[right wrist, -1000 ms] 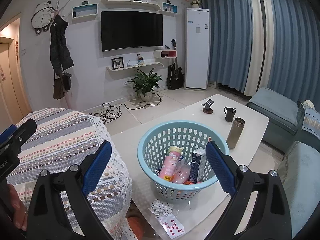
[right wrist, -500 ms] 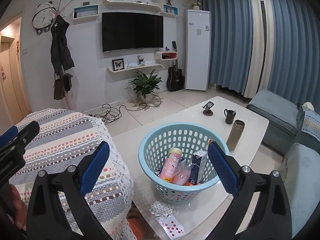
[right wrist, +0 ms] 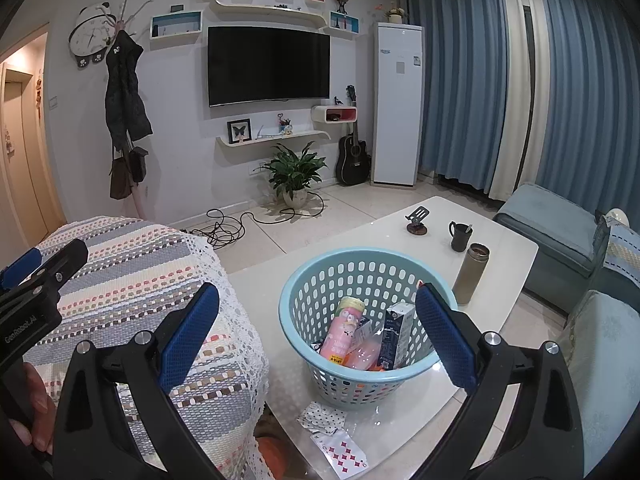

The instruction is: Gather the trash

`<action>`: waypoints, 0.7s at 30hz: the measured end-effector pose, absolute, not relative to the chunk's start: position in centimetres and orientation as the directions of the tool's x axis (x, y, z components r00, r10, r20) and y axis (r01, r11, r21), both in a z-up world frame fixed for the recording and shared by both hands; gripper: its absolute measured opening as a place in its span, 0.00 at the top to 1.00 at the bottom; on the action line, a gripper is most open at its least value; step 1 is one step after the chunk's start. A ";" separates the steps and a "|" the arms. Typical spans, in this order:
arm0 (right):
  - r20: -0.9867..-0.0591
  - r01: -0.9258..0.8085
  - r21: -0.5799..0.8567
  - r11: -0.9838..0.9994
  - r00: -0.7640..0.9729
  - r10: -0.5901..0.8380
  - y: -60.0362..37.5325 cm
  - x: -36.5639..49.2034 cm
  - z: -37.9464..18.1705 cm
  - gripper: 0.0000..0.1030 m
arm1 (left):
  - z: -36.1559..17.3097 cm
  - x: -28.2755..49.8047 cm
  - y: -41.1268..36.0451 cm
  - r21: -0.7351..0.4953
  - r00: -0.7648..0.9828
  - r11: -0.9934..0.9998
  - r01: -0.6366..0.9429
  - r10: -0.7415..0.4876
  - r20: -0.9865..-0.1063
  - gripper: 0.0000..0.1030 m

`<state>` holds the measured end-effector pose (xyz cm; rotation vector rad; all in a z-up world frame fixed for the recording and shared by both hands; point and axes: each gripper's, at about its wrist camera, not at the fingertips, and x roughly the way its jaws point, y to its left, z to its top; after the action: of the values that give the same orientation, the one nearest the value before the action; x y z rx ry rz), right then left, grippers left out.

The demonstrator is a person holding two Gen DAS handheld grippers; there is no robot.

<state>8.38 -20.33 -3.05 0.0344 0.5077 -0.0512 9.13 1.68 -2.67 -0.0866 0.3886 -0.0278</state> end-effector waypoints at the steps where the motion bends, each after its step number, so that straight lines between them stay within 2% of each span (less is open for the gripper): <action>1: -0.487 0.056 0.018 0.998 0.873 -0.040 -20.2 8.4 -3.0 0.09 | -2.7 9.2 1.7 -0.090 0.924 0.996 0.012 -0.045 -0.379 0.07; 21: -0.496 0.037 0.014 0.999 0.868 -0.025 -20.0 8.2 -3.5 0.09 | -2.7 9.3 1.8 -0.093 0.919 0.995 0.023 -0.058 -0.390 0.07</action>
<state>8.15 -20.03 -3.50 0.0236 0.5191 -0.0321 9.35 1.81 -2.70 -0.0873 0.4030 -0.0419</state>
